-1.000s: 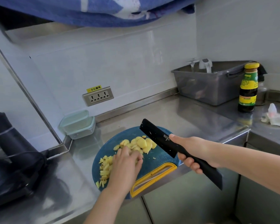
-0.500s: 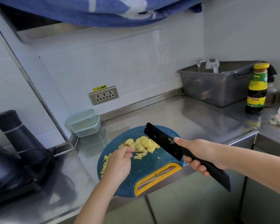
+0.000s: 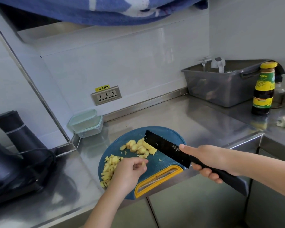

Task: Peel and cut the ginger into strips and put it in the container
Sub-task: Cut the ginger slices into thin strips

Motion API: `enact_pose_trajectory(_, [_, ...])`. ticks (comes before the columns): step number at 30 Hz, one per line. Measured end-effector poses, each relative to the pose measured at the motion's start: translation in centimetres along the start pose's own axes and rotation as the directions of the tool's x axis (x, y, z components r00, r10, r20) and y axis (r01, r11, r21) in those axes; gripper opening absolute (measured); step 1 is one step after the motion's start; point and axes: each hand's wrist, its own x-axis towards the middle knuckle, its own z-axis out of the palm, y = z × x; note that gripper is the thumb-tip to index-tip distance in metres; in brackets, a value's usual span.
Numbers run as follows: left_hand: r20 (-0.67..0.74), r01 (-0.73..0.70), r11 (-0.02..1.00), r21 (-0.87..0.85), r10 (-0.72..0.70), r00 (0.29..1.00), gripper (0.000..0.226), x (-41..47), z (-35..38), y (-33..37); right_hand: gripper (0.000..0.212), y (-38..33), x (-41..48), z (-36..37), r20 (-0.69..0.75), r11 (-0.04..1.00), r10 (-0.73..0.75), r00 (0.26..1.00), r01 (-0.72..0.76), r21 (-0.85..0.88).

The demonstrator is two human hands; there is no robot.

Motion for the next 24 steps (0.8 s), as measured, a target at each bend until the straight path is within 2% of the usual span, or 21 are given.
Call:
enact_pose_trajectory(2, [0.043,0.028,0.999,-0.022,-0.027,0.999,0.011,0.1,0.0,0.1,0.064,0.0,0.1,0.0,0.002,0.999,-0.007,1.000,0.007,-0.036])
enact_pose_trajectory(4, [0.080,0.006,0.999,0.051,-0.010,0.997,0.010,0.3,-0.1,0.1,0.064,-0.1,0.2,-0.2,0.003,0.997,-0.019,1.000,0.019,-0.077])
enact_pose_trajectory(10, [0.111,-0.206,0.943,0.260,0.183,0.977,0.024,1.2,-0.6,0.7,0.063,-0.7,0.6,-1.5,-0.004,0.989,-0.014,1.000,0.014,-0.148])
enact_pose_trajectory(14, [-0.019,-0.179,0.955,0.237,0.188,0.982,0.027,0.8,0.0,0.2,0.064,-1.0,1.1,-2.3,-0.036,0.963,-0.057,0.998,0.046,-0.267])
enact_pose_trajectory(17, [-0.177,-0.170,0.951,0.259,0.220,0.959,0.012,-0.5,0.5,-0.6,0.068,-1.4,1.7,-2.8,-0.047,0.920,-0.061,0.997,0.038,-0.390])
enact_pose_trajectory(19, [-0.245,-0.175,0.936,0.305,0.255,0.935,0.008,-1.3,0.9,-1.3,0.068,-1.5,2.0,-2.9,0.005,0.898,-0.076,0.997,0.070,-0.434])
enact_pose_trajectory(24, [-0.227,-0.253,0.917,0.308,0.329,0.917,0.022,-1.7,1.2,-2.1,0.069,-1.8,2.9,-2.6,0.131,0.880,-0.062,0.989,0.116,-0.460])
